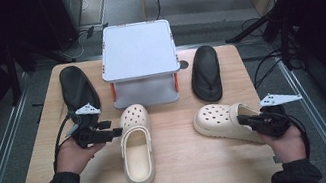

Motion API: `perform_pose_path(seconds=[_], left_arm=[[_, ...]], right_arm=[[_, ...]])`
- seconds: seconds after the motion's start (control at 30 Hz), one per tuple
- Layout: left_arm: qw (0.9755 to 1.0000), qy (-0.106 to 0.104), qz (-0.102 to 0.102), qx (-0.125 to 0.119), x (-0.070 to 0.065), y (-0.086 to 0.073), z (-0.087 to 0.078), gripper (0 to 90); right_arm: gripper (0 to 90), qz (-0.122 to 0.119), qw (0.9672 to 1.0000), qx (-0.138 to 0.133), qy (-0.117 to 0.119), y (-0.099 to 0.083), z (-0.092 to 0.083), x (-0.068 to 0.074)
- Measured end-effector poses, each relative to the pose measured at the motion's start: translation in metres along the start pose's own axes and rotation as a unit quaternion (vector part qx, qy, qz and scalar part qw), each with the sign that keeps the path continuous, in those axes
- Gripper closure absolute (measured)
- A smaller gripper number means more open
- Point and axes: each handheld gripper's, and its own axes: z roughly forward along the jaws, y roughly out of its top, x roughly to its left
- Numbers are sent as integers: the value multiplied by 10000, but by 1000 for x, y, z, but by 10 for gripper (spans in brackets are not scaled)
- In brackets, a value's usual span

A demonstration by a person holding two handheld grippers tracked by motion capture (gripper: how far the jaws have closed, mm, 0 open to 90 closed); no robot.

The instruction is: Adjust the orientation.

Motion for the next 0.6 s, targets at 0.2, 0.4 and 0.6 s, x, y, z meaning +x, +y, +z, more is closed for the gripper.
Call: perform_pose_path(seconds=[0.2,0.4,0.6], left_arm=[[10000,-29,7,38,-1,2,4,408],[10000,-11,13,58,-1,2,4,407],[10000,-9,1,60,-1,2,4,407]], right_arm=[[900,-88,9983,322,-486,-7,4,-5],[900,-86,9978,361,-551,-6,5,-2],[900,-228,9979,432,-423,-3,10,8]])
